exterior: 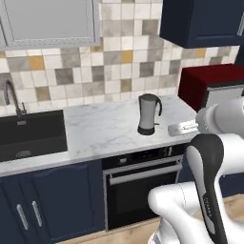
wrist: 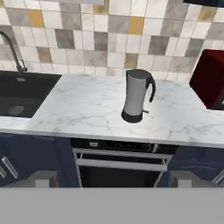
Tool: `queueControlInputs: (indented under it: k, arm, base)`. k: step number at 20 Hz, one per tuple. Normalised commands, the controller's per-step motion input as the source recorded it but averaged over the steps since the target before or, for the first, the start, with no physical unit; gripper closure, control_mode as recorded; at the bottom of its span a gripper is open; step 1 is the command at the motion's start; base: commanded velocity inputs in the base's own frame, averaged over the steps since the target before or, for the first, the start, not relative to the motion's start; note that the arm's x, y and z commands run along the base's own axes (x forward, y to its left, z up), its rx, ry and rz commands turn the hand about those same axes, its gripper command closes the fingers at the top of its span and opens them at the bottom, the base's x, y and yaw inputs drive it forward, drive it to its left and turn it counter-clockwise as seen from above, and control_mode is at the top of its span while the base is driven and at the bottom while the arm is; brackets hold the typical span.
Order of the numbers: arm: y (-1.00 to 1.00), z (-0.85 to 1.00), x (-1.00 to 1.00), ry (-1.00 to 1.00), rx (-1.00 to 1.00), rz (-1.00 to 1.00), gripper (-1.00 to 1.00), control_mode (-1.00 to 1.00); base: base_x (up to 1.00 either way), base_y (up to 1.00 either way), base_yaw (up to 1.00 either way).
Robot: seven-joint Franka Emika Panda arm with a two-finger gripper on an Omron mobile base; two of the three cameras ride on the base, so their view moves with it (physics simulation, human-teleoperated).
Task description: Navigate to the coffee machine.
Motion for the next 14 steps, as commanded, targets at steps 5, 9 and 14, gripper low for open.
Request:
queueControlInputs:
  k: [5, 9, 14]
  arm:
    - [0.00, 0.00, 0.00, 0.00, 0.00, 0.00, -1.00, 1.00]
    - [0.00, 0.00, 0.00, 0.00, 0.00, 0.00, -1.00, 1.00]
    - [0.00, 0.00, 0.00, 0.00, 0.00, 0.00, -1.00, 1.00]
  base:
    - [-0.23, 1.00, 0.00]
    - [-0.21, 1.00, 0.00]
    - [-0.15, 1.00, 0.00]
